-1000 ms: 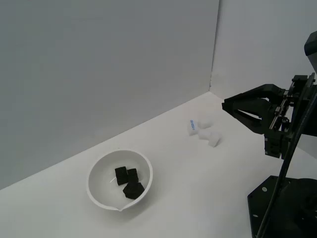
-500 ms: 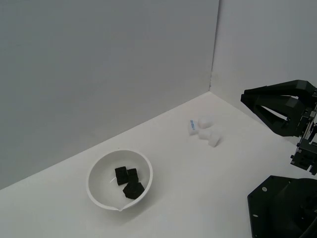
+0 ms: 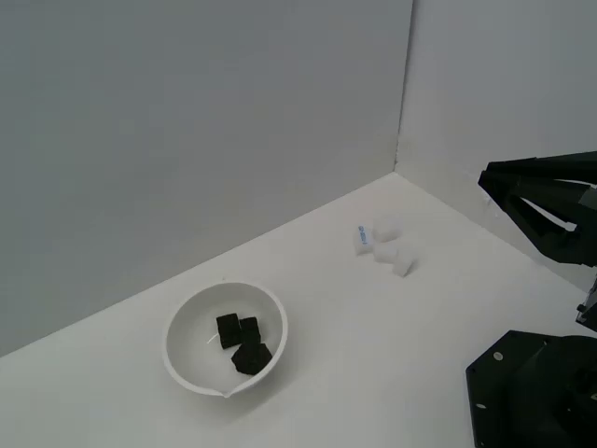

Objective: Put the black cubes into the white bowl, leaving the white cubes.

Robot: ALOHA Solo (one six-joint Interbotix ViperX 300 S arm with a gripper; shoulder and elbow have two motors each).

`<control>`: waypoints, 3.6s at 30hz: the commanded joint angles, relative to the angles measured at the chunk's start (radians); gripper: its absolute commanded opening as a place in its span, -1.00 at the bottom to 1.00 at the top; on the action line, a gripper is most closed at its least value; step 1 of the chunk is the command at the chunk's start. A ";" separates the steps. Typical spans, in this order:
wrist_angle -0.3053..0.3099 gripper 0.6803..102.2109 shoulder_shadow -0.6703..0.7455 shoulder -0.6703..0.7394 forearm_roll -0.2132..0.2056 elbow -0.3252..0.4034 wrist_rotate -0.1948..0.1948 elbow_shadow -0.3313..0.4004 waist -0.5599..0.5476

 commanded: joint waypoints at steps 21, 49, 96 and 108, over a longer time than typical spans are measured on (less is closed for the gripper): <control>0.008 -0.95 0.057 0.055 -0.003 0.006 0.014 0.003 0.012; 0.008 -0.95 0.057 0.055 -0.005 0.005 0.015 0.002 0.012; -0.005 -0.95 0.057 0.055 -0.005 0.017 0.015 0.011 0.012; -0.005 -0.95 0.057 0.055 -0.005 0.017 0.014 0.012 0.012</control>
